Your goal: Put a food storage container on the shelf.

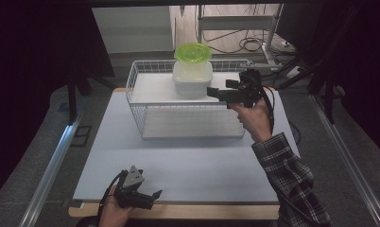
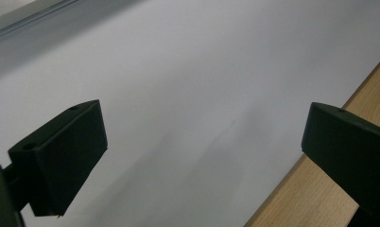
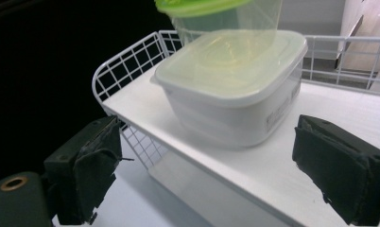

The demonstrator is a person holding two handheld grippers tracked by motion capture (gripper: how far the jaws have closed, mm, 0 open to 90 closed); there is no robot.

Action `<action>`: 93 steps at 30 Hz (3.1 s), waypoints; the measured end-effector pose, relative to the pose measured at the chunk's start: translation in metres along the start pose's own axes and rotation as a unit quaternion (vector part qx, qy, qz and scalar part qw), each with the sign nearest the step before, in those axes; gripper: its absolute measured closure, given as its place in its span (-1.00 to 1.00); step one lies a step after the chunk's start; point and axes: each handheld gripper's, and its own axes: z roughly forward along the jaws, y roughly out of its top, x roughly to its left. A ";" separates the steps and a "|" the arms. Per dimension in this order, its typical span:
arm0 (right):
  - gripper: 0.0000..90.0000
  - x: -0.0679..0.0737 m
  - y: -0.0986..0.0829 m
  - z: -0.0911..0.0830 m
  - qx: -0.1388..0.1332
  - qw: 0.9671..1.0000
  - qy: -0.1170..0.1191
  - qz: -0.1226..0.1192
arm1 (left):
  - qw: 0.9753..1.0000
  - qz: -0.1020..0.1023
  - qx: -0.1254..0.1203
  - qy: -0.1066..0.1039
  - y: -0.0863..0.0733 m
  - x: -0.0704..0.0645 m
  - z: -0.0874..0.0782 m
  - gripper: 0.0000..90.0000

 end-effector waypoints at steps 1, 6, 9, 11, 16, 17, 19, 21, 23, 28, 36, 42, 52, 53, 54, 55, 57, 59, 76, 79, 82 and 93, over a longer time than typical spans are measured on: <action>-0.80 0.001 -0.003 -0.001 0.003 1.000 -0.001 -0.004 | 1.000 0.000 0.000 0.000 0.000 0.000 0.000 -0.99; -0.82 0.003 -0.014 -0.005 0.011 1.000 -0.005 -0.020 | 1.000 0.000 0.000 0.000 0.000 0.000 0.000 -0.99; -0.84 0.004 -0.021 -0.008 0.015 1.000 -0.006 -0.027 | 1.000 0.000 0.000 0.000 0.000 0.000 0.000 -0.99; -0.86 0.005 -0.024 -0.008 0.016 0.999 -0.008 -0.031 | 1.000 -0.001 0.000 -0.001 0.000 0.000 0.000 -0.99; -0.91 0.008 -0.034 -0.010 0.023 0.999 -0.010 -0.039 | 1.000 0.000 0.000 -0.001 0.000 0.000 0.000 -0.99; -0.92 0.009 -0.036 -0.010 0.027 0.999 -0.010 -0.041 | 1.000 0.000 0.000 -0.001 0.000 0.000 0.000 -0.99; -0.92 0.012 -0.040 -0.010 0.030 0.998 -0.011 -0.046 | 1.000 0.001 0.001 -0.001 0.000 0.000 0.000 -0.99; -0.93 0.015 -0.043 -0.010 0.034 0.998 -0.010 -0.054 | 1.000 0.001 0.002 0.000 0.000 0.000 0.000 -0.99; -0.93 0.017 -0.047 -0.010 0.035 0.997 -0.010 -0.062 | 1.000 0.001 0.002 0.000 0.000 0.000 0.000 -0.98; -0.93 0.020 -0.059 -0.007 0.043 0.996 -0.011 -0.083 | 1.000 0.004 0.003 0.000 0.000 0.000 0.000 -0.98; -0.94 0.016 -0.079 -0.005 0.030 0.996 -0.013 -0.078 | 1.000 0.004 0.001 -0.001 0.000 0.000 0.000 -0.98; -0.94 0.017 -0.092 -0.006 0.026 0.996 -0.019 -0.084 | 1.000 0.005 -0.002 -0.001 0.000 0.000 0.000 -0.98; -0.94 0.017 -0.117 -0.005 0.036 0.995 -0.021 -0.093 | 1.000 0.010 -0.002 -0.002 0.000 -0.001 0.000 -0.98; -0.94 0.017 -0.119 -0.006 0.038 0.995 -0.020 -0.092 | 1.000 0.010 -0.002 -0.003 0.000 -0.001 0.000 -0.98; -0.94 0.017 -0.122 -0.006 0.040 0.995 -0.020 -0.093 | 1.000 0.010 -0.003 -0.003 0.000 -0.001 0.000 -0.98; -0.94 0.017 -0.124 -0.006 0.042 0.995 -0.020 -0.093 | 1.000 0.010 -0.002 -0.004 0.000 -0.001 0.000 -0.98; -0.94 0.017 -0.127 -0.008 0.042 0.995 -0.020 -0.093 | 1.000 0.010 -0.003 -0.005 0.000 -0.001 0.000 -0.98; -0.95 0.017 -0.130 -0.010 0.043 0.994 -0.021 -0.095 | 1.000 0.008 -0.003 -0.007 0.000 -0.001 -0.001 -0.98; -0.96 0.024 -0.152 -0.022 0.066 0.990 -0.037 -0.122 | 1.000 0.008 -0.005 -0.009 0.000 -0.001 -0.001 -0.98; -0.96 0.024 -0.156 -0.024 0.070 0.989 -0.038 -0.127 | 1.000 0.008 -0.005 -0.009 0.000 -0.001 -0.001 -0.98; -0.96 0.022 -0.161 -0.028 0.070 0.989 -0.042 -0.127 | 1.000 0.008 -0.005 -0.010 0.000 -0.001 -0.001 -0.98; -0.96 0.009 -0.182 -0.041 0.081 0.988 -0.058 -0.120 | 1.000 0.007 -0.004 -0.010 0.000 -0.001 0.000 -0.98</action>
